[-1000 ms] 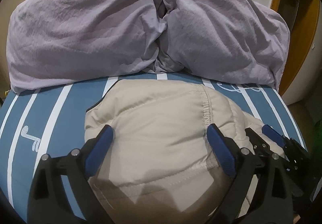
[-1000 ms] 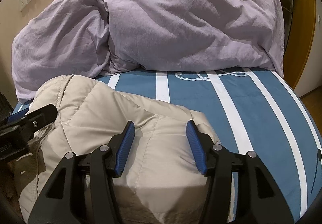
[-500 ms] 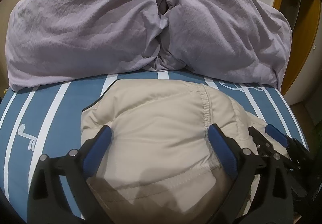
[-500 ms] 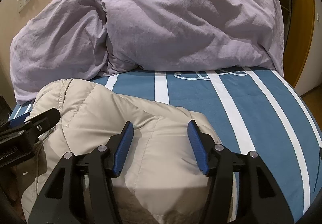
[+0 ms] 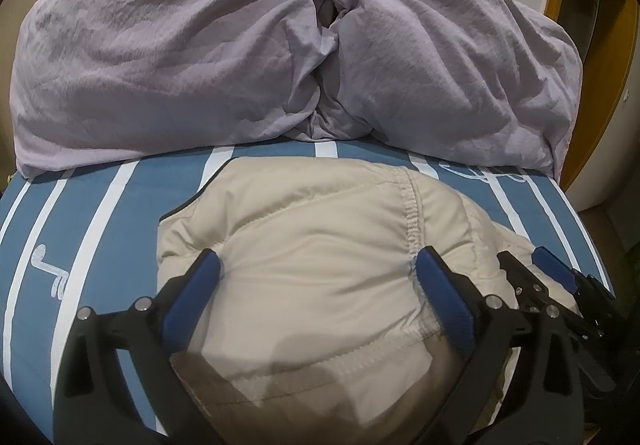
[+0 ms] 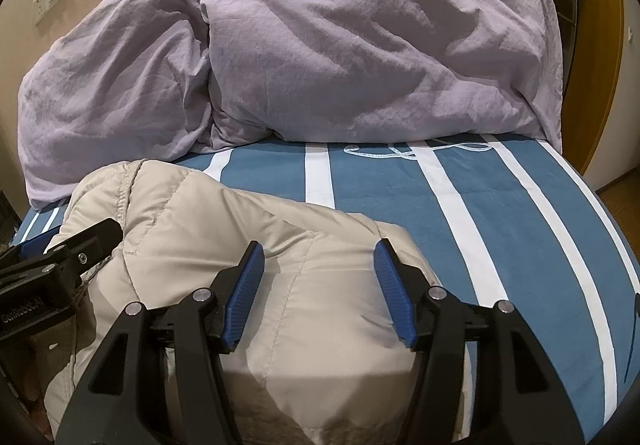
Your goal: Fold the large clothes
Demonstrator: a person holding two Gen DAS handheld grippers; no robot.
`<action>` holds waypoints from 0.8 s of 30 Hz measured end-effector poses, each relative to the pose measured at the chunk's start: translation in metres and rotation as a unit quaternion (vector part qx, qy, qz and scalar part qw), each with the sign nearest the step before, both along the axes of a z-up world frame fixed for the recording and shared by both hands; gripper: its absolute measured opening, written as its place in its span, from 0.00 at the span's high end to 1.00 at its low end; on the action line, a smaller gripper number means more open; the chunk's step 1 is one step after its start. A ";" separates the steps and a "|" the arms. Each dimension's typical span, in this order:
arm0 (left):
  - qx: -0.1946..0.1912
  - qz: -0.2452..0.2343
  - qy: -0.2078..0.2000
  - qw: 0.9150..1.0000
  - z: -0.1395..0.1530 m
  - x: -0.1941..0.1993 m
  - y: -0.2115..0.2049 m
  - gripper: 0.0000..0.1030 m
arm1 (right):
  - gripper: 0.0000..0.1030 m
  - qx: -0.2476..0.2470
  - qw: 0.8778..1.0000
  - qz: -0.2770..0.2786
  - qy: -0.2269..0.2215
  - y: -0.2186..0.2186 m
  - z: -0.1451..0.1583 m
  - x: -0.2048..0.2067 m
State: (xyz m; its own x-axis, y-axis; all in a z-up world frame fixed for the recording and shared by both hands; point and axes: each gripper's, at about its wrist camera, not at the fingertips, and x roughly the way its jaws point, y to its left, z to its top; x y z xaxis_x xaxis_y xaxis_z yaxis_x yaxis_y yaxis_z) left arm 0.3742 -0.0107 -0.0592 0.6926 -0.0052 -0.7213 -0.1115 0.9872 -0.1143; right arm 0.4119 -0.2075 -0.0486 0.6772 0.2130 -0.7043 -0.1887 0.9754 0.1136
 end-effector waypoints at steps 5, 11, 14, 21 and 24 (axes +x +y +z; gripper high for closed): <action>-0.002 0.001 -0.004 1.000 -0.002 0.001 0.000 0.04 | 0.41 0.002 1.000 -0.002 -0.004 -0.002 -0.001 0.003; -0.002 0.001 -0.003 1.000 0.000 -0.001 0.001 0.04 | 0.40 -0.002 1.000 -0.001 -0.001 -0.001 0.001 0.004; -0.006 -0.001 -0.001 1.000 0.003 -0.002 0.002 0.04 | 0.39 -0.009 1.000 0.000 0.008 -0.002 0.005 0.004; -0.021 -0.013 -0.016 1.000 0.026 -0.032 0.006 0.05 | 0.39 0.017 1.000 0.006 0.004 -0.019 0.025 -0.020; -0.025 -0.023 -0.021 0.999 0.031 -0.043 0.003 0.05 | 0.39 0.026 1.000 0.013 0.003 -0.026 0.028 -0.029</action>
State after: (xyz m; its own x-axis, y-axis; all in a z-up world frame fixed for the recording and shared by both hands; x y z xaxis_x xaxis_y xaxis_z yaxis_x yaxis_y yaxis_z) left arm 0.3311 -0.0078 -0.0277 0.7211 -0.0730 -0.6889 -0.0608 0.9839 -0.1679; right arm 0.3824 -0.2334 -0.0204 0.6663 0.2668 -0.6963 -0.2123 0.9630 0.1657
